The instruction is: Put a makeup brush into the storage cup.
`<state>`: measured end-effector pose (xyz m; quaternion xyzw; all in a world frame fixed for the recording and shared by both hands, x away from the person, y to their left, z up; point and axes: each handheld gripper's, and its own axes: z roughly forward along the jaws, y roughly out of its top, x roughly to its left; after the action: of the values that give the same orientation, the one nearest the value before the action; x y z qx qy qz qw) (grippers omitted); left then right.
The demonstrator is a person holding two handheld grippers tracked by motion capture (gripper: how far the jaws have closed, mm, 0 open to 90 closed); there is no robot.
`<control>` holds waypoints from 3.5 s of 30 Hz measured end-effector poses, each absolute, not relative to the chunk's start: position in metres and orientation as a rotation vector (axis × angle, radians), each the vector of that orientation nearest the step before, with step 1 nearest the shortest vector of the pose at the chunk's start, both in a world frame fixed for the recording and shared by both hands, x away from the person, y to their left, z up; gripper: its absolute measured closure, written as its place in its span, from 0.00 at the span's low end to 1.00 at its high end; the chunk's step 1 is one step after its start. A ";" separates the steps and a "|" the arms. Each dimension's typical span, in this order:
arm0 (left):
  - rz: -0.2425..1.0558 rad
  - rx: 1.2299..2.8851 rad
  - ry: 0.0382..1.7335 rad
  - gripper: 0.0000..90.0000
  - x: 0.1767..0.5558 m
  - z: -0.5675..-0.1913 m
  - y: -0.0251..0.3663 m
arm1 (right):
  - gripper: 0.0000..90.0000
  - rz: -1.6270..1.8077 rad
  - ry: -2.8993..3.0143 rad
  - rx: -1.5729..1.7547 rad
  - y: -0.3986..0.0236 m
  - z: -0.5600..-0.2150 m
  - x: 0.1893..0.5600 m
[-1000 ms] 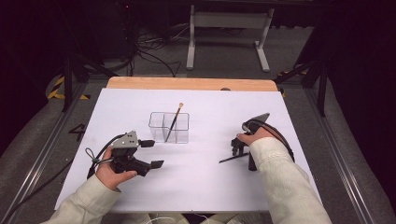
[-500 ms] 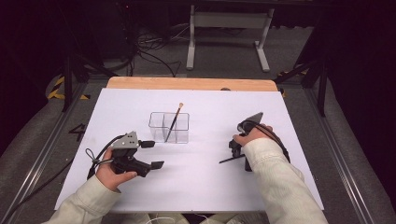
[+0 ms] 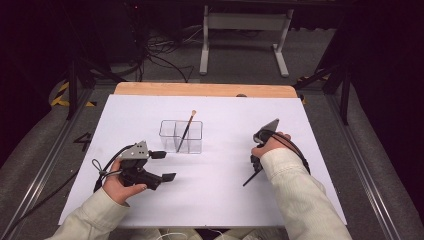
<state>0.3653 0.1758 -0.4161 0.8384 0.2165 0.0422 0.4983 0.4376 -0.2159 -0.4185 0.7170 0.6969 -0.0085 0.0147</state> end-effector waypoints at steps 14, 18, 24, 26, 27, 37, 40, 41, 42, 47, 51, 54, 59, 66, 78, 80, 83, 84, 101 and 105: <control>0.106 2.029 0.533 0.16 0.366 -0.417 0.177 | 0.94 -0.059 2.348 2.076 -0.214 -0.417 0.437; 0.095 2.020 0.532 0.15 0.366 -0.417 0.177 | 0.94 -0.043 2.370 2.051 -0.216 -0.417 0.436; 0.105 2.002 0.536 0.12 0.366 -0.417 0.179 | 0.94 0.011 2.378 2.010 -0.220 -0.410 0.431; 0.097 1.993 0.538 0.11 0.366 -0.417 0.180 | 0.94 0.041 2.379 1.987 -0.221 -0.406 0.430; 0.098 1.989 0.538 0.10 0.366 -0.417 0.181 | 0.94 0.055 2.379 1.973 -0.221 -0.403 0.428; 0.106 1.937 0.573 0.03 0.364 -0.418 0.192 | 0.94 0.235 2.370 1.874 -0.233 -0.382 0.420; 0.109 1.926 0.585 0.02 0.363 -0.418 0.195 | 0.94 0.281 2.378 1.832 -0.233 -0.376 0.417; 0.116 1.927 0.589 0.02 0.363 -0.418 0.195 | 0.94 0.331 2.387 1.787 -0.235 -0.371 0.415; 0.114 1.929 0.591 0.02 0.363 -0.419 0.196 | 0.94 0.359 2.384 1.776 -0.235 -0.370 0.414; 0.119 1.928 0.579 0.02 0.361 -0.419 0.197 | 0.94 0.451 2.379 1.711 -0.238 -0.363 0.411; 0.117 1.953 0.565 0.02 0.362 -0.420 0.196 | 0.94 0.558 2.384 1.616 -0.241 -0.355 0.406; 0.114 1.961 0.555 0.02 0.362 -0.421 0.195 | 0.94 0.619 2.388 1.541 -0.243 -0.351 0.403; 0.108 1.952 0.554 0.02 0.362 -0.421 0.195 | 0.94 0.732 2.368 1.438 -0.246 -0.347 0.396; 0.141 1.949 0.534 0.02 0.361 -0.421 0.196 | 0.94 0.869 2.368 1.289 -0.250 -0.344 0.390; 0.156 1.951 0.531 0.02 0.361 -0.422 0.197 | 0.94 1.075 2.313 1.050 -0.257 -0.343 0.384; 0.155 1.949 0.532 0.02 0.361 -0.422 0.197 | 0.94 1.126 2.296 1.010 -0.259 -0.343 0.382; 0.155 1.945 0.529 0.02 0.361 -0.422 0.197 | 0.94 1.171 2.284 0.977 -0.260 -0.343 0.380; 0.154 1.945 0.530 0.02 0.361 -0.422 0.198 | 0.94 1.185 2.286 0.969 -0.260 -0.343 0.380; 0.173 1.935 0.536 0.02 0.359 -0.423 0.202 | 0.94 1.365 2.259 0.788 -0.245 -0.337 0.377; 0.186 1.928 0.535 0.02 0.356 -0.423 0.206 | 0.94 1.399 2.261 0.758 -0.234 -0.334 0.381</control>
<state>0.3556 0.2056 -0.4232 0.8097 0.2249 0.0782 0.5364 0.3809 -0.2337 -0.3339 0.2692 0.8034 0.4969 0.1874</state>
